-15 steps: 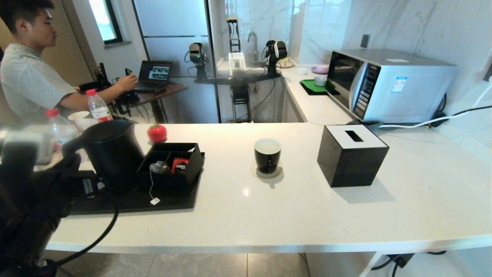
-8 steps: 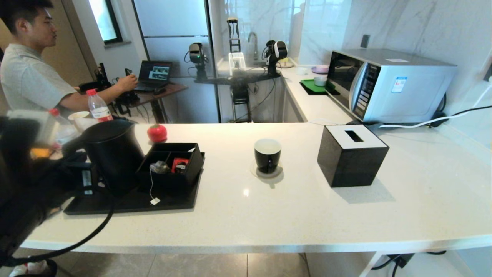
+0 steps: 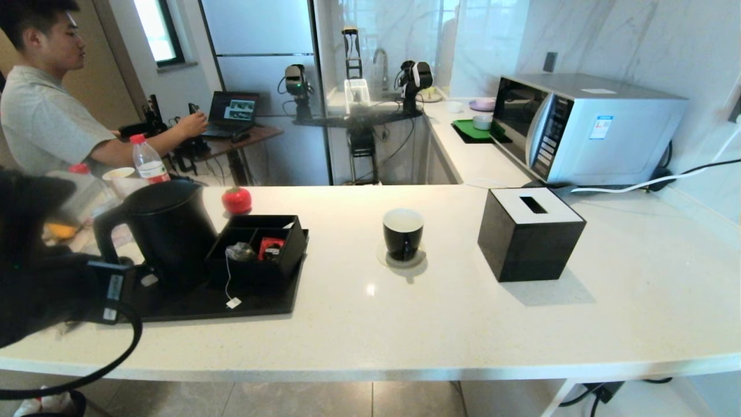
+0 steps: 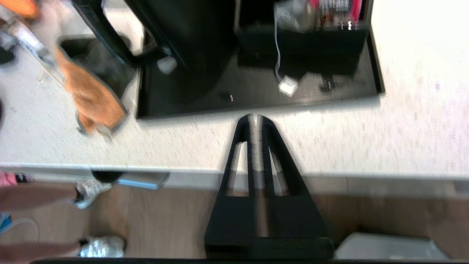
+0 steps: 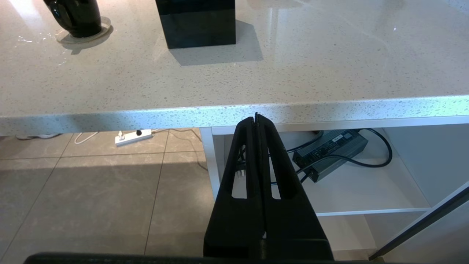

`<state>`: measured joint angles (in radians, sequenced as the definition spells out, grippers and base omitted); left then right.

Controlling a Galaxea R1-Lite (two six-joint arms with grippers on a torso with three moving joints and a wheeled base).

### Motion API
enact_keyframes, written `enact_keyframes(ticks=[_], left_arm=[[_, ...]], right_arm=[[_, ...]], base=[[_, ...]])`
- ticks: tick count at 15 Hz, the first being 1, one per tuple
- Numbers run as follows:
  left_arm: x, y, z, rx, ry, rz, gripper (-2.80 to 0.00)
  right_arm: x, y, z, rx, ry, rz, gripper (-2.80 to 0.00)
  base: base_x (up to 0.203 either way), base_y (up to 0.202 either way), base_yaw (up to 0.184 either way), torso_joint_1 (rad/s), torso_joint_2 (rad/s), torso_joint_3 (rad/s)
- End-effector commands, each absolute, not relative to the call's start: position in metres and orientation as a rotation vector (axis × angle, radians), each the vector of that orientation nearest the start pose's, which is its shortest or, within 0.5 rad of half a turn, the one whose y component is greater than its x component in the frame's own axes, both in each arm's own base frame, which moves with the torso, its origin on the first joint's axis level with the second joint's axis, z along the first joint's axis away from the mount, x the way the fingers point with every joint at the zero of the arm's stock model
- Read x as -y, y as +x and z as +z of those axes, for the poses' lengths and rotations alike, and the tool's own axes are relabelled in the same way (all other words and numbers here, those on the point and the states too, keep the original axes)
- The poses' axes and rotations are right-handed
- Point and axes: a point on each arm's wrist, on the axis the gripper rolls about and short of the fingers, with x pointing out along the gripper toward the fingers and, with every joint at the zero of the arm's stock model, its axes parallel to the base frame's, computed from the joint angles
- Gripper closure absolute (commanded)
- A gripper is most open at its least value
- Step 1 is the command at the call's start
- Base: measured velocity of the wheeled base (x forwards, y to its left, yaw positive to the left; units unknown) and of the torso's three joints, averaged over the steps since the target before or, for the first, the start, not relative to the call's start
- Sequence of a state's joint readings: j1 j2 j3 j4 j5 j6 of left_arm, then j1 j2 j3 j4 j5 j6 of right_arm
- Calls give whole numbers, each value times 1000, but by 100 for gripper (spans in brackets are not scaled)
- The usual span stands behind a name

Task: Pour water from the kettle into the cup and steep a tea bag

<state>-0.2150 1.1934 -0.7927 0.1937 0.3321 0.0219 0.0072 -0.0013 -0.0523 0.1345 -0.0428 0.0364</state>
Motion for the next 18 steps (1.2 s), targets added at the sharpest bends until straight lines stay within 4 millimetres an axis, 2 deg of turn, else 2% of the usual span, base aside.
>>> enact_keyframes(ticks=[1, 3, 6, 10, 18], left_arm=[[27, 165, 223, -588, 178, 108, -280], [29, 170, 218, -612, 152, 66, -280], [29, 189, 215, -644, 110, 65, -280], [31, 229, 206, -710, 89, 93, -280], [43, 312, 168, -821, 28, 112, -280]], right_arm=[[1, -27, 76, -82, 35, -37, 0], [1, -27, 76, -82, 33, -37, 0], [1, -27, 76, -82, 33, -37, 0], [1, -27, 76, -82, 35, -37, 0], [1, -27, 76, -82, 35, -37, 0]], base=[[0, 0, 0, 0, 0, 0], [0, 0, 0, 0, 0, 0], [0, 0, 0, 0, 0, 0], [0, 0, 0, 0, 0, 0], [0, 0, 0, 0, 0, 0]])
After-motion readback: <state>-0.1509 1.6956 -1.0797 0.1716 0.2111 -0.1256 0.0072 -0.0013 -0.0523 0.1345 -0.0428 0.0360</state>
